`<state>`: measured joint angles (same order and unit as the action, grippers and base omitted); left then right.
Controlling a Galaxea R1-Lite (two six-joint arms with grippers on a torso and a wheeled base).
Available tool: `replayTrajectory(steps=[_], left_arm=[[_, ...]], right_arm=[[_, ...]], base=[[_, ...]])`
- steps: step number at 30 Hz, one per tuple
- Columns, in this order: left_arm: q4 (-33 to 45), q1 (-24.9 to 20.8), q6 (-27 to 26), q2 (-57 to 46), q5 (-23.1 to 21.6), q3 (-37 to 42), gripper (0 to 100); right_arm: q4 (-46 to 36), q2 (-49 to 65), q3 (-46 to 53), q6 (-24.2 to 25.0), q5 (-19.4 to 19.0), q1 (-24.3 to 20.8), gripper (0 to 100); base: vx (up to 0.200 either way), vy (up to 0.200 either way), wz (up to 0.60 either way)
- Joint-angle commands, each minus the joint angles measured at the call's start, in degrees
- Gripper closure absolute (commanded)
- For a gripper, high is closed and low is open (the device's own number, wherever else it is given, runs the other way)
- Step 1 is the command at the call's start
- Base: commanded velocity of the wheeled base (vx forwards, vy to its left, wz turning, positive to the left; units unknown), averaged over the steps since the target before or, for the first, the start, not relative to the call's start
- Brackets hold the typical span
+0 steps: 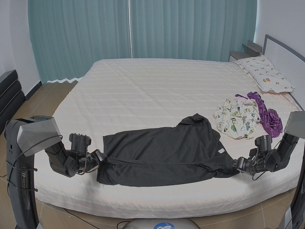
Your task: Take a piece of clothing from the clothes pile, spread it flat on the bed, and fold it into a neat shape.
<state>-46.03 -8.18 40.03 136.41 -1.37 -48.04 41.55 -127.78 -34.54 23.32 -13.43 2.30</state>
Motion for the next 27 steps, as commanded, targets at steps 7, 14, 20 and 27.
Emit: replayTrajectory(steps=[7,14,20,27], left_arm=[[-3.5,1.9,8.1,-1.5,0.1,-1.8,0],[-4.3,1.9,7.9,-3.5,-1.0,2.4,0],[-8.8,1.9,7.5,-3.6,-2.5,6.9,0],[-8.9,1.5,2.1,-5.1,-5.2,12.9,0]], right_arm=[[0.0,-0.1,-0.2,0.2,-0.1,0.0,0],[0.0,-0.2,-0.1,0.2,-0.1,0.0,0],[0.0,-0.4,0.2,0.2,-0.1,-0.6,0],[0.0,-0.5,0.2,0.2,-0.1,-0.7,0]], base=[[0.0,0.0,0.0],[0.0,0.0,0.0],[0.0,0.0,0.0],[0.0,0.0,0.0]])
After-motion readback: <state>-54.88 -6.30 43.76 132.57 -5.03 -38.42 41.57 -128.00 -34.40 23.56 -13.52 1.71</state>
